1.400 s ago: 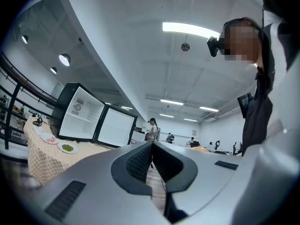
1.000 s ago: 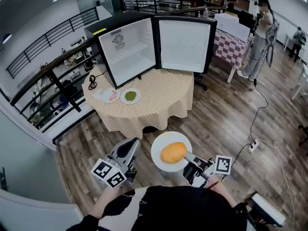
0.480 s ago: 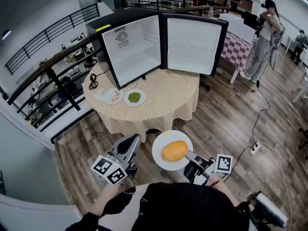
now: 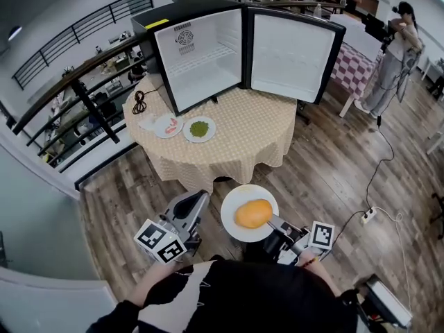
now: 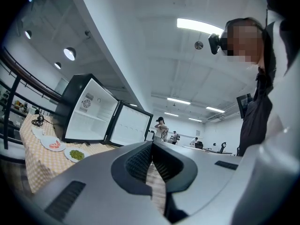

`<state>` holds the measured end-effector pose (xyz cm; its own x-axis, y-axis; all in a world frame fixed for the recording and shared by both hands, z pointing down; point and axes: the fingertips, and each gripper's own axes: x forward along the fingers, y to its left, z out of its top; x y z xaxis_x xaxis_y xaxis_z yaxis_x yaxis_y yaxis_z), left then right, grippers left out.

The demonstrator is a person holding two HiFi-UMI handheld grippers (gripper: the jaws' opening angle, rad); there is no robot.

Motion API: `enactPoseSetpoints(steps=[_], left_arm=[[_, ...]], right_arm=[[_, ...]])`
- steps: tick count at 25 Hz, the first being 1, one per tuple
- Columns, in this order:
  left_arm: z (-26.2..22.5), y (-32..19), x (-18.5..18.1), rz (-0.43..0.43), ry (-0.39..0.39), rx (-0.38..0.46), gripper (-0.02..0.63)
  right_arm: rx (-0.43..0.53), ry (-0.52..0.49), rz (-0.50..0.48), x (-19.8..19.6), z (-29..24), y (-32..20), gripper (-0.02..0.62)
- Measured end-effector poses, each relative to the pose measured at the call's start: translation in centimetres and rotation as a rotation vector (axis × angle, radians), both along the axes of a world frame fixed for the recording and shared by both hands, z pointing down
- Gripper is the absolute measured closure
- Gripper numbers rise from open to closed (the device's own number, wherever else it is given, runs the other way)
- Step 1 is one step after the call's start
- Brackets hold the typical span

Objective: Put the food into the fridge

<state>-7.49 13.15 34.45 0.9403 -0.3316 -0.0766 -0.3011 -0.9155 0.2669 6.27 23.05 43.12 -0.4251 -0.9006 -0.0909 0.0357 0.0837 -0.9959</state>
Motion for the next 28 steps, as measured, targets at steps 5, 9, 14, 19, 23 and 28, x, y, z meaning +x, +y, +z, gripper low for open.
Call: enactPoseSetpoints(steps=[5, 9, 14, 19, 23, 28], left_arm=[[0.6, -2.0, 1.6, -0.031, 0.002, -0.016, 0.594], [0.9, -4.8, 3.5, -0.062, 0.018, -0.035, 0.594], [0.8, -8.0, 6.3, -0.087, 0.028, -0.038, 0.592], [0.4, -11.8, 9.6, -0.127, 0.061, -0.054, 0.593], [-1.1, -14.7, 11.9, -0.158, 0.075, -0.038, 0.593], [-1.7, -17.0, 13.4, -0.222, 0.061, -0.029, 0.592]], right_arm=[[0.009, -0.015, -0.016, 2.1, 0.0, -3.3, 0.560], [0.022, 0.009, -0.022, 5.3, -0.5, -6.3, 0.560], [0.032, -0.005, -0.027, 9.3, -0.4, -10.1, 0.560], [0.031, 0.016, -0.072, 13.0, -0.4, -14.3, 0.560], [0.022, 0.030, -0.120, 15.8, -1.0, -17.8, 0.560], [0.037, 0.067, -0.204, 18.1, -1.8, -22.1, 0.560]])
